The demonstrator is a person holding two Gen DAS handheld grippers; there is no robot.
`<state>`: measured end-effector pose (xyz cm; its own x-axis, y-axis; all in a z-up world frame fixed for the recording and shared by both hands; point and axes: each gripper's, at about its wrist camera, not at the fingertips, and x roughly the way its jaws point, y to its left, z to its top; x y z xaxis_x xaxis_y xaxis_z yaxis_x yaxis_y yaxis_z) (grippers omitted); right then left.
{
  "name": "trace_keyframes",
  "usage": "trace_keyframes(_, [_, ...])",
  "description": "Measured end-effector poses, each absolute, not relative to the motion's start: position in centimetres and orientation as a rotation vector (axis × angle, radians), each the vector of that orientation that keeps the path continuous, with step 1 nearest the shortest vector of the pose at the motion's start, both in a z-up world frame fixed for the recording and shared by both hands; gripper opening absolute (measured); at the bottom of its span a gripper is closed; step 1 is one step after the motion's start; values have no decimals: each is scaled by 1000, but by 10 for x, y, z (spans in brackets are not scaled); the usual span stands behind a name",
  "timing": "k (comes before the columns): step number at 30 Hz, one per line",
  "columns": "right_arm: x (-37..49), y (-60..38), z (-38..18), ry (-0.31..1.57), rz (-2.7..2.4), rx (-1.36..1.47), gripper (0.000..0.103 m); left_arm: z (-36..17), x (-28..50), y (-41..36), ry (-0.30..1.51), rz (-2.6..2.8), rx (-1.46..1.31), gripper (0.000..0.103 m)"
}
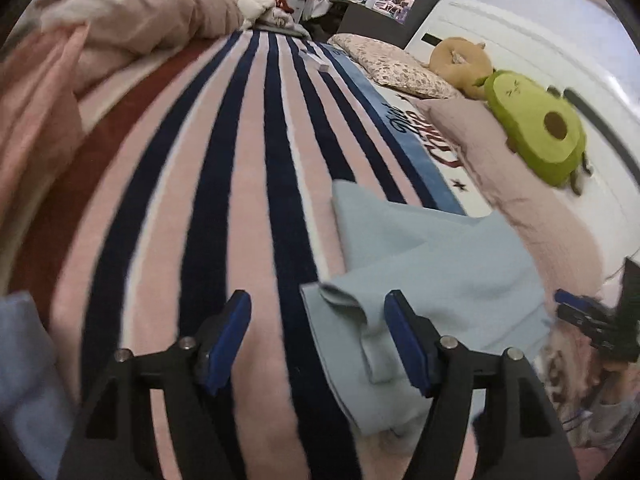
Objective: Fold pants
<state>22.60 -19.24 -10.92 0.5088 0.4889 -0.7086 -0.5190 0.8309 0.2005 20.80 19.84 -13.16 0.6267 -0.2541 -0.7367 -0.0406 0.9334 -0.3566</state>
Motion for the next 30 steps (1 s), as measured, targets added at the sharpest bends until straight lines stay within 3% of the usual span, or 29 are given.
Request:
trace_keyframes(11, [242, -186, -126, 898, 557, -31, 46, -164, 214, 190, 889, -348, -640, 67])
trace_keyframes(12, [244, -185, -128, 903, 548, -33, 47, -164, 218, 185, 897, -334, -612, 63])
trace_keyframes(14, [247, -185, -131, 913, 537, -20, 48, -163, 224, 177, 909, -322, -569, 13])
trace_keyframes(24, [257, -195, -126, 901, 521, 49, 49, -90, 230, 156, 688, -325, -363, 10])
trace_keyframes(30, [258, -192, -130, 923, 528, 45, 62, -124, 241, 176, 856, -171, -317, 13])
